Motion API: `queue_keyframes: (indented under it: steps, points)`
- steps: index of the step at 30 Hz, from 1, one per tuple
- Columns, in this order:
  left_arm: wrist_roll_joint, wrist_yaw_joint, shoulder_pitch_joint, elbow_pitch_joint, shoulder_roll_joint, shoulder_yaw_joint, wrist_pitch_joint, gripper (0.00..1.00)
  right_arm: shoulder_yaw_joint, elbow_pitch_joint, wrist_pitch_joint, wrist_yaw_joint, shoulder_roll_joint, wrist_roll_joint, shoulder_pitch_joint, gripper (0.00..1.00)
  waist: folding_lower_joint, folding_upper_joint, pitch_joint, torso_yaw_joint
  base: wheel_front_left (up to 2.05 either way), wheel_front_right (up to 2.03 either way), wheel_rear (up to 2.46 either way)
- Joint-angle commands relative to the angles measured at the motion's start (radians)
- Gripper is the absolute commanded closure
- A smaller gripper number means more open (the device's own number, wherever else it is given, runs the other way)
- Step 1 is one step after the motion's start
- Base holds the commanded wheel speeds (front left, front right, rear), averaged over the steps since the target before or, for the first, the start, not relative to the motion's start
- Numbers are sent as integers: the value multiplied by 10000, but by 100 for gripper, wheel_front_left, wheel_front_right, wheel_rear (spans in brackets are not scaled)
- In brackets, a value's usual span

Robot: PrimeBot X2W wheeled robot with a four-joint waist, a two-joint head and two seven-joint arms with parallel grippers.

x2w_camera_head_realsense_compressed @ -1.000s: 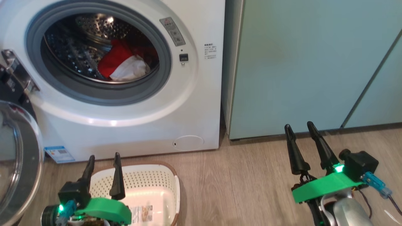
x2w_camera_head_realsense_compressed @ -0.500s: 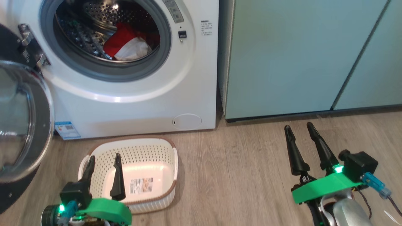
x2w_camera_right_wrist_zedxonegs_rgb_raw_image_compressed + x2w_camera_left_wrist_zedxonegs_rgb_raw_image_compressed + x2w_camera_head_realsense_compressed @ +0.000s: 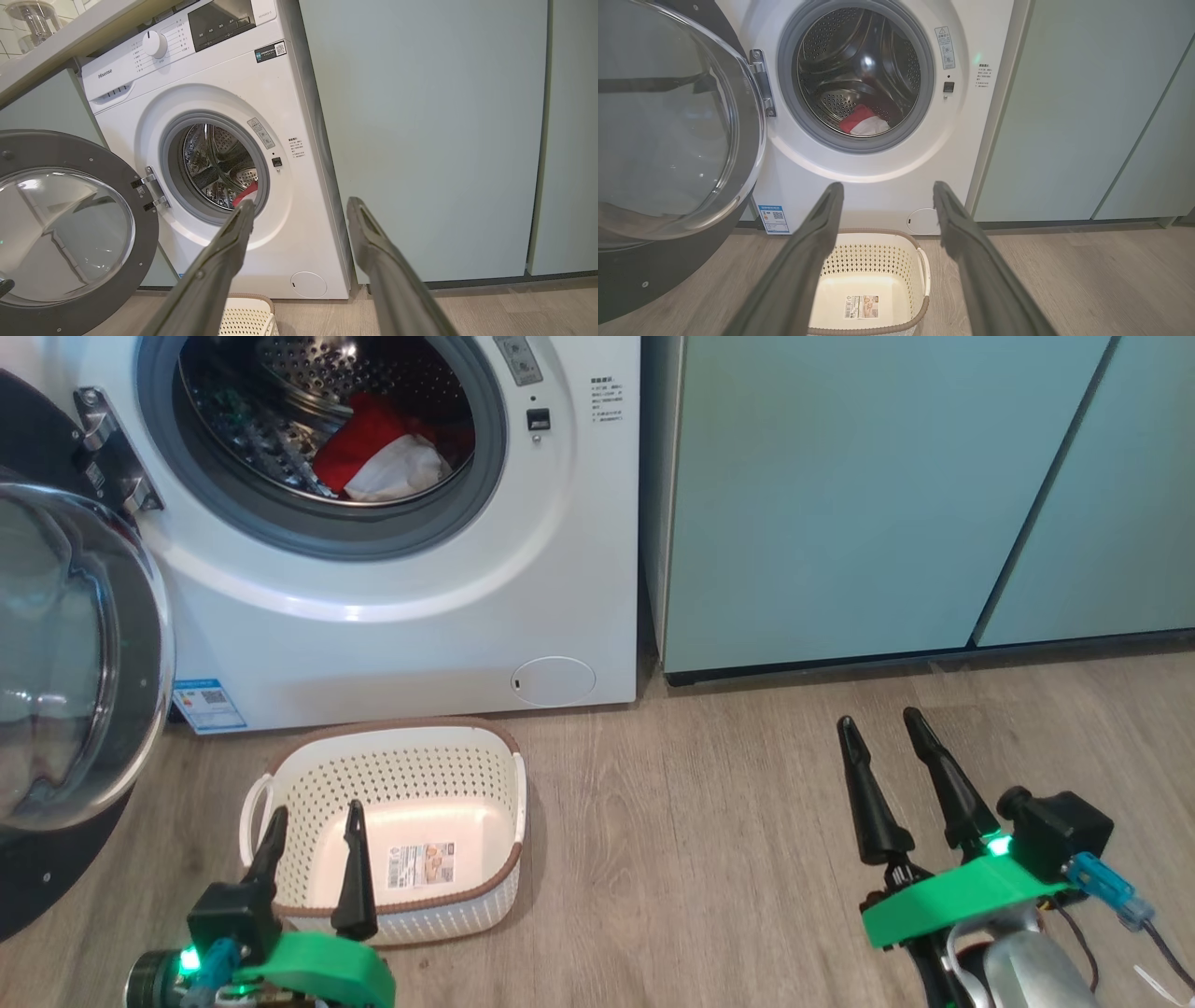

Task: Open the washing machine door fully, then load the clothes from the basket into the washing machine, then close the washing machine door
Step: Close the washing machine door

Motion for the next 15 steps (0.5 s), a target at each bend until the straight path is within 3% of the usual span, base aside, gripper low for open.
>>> queue_keyframes:
  steps: [1,15]
  points:
    - [57,41,-405,-301,16,276,-51,0,248,-279,-65,0,-22,-6,-280,0,0,0,-17,-10,0,0,0]
    - [51,39,-356,-304,16,280,-51,0,242,-294,-65,0,-22,-34,-253,0,0,0,-100,-40,0,0,0]
